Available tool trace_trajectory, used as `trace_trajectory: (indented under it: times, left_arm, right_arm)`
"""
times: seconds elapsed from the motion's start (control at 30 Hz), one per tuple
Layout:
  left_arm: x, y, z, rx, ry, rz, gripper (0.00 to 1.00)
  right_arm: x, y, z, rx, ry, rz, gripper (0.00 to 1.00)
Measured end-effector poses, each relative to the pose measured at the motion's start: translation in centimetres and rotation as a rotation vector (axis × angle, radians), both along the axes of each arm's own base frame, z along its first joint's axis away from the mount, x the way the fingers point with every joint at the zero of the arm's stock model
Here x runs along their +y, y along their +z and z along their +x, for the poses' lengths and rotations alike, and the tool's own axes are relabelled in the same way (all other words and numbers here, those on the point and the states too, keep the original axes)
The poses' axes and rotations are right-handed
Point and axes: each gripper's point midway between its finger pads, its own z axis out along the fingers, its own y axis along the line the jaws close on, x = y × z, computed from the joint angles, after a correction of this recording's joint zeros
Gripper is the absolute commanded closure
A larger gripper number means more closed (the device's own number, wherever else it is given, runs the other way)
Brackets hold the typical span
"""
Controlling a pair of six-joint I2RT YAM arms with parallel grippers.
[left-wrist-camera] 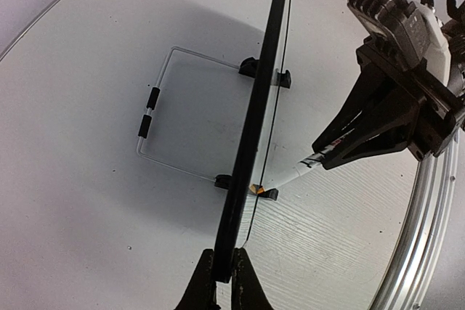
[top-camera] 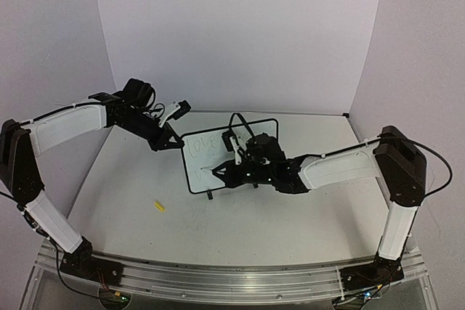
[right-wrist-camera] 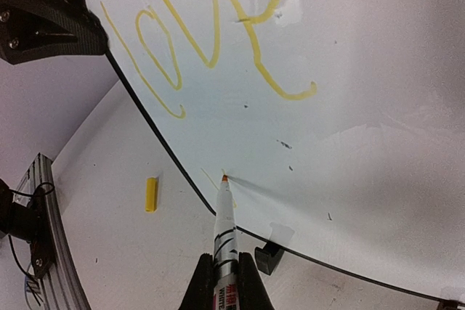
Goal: Write a sentence on the whiteboard
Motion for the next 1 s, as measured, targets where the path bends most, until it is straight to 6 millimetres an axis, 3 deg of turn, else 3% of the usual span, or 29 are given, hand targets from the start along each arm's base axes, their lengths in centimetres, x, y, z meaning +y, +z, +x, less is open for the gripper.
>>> trace_trajectory:
  times: [0.3,0.5,0.8,1.0]
  left_arm:
    - [0.0,0.0,0.0,0.0,0.0,0.0,1.0]
    - [0.0,0.0,0.0,0.0,0.0,0.0,1.0]
    - [0.0,0.0,0.0,0.0,0.0,0.0,1.0]
    - [0.0,0.0,0.0,0.0,0.0,0.0,1.0]
  right_arm:
    - [0.1,-2.1,-0.3,0.032,0.016,-0.03,1.0]
    - [0.0,-2.5,-0.4,0.038,0.015,-0.039,1.0]
    - [-1.2,-4.5,-0.7,0.06,-0.007,-0.09,1.0]
    - [-1.8,-3.5,-1.3,0.059,-0.001,-0.072,1.0]
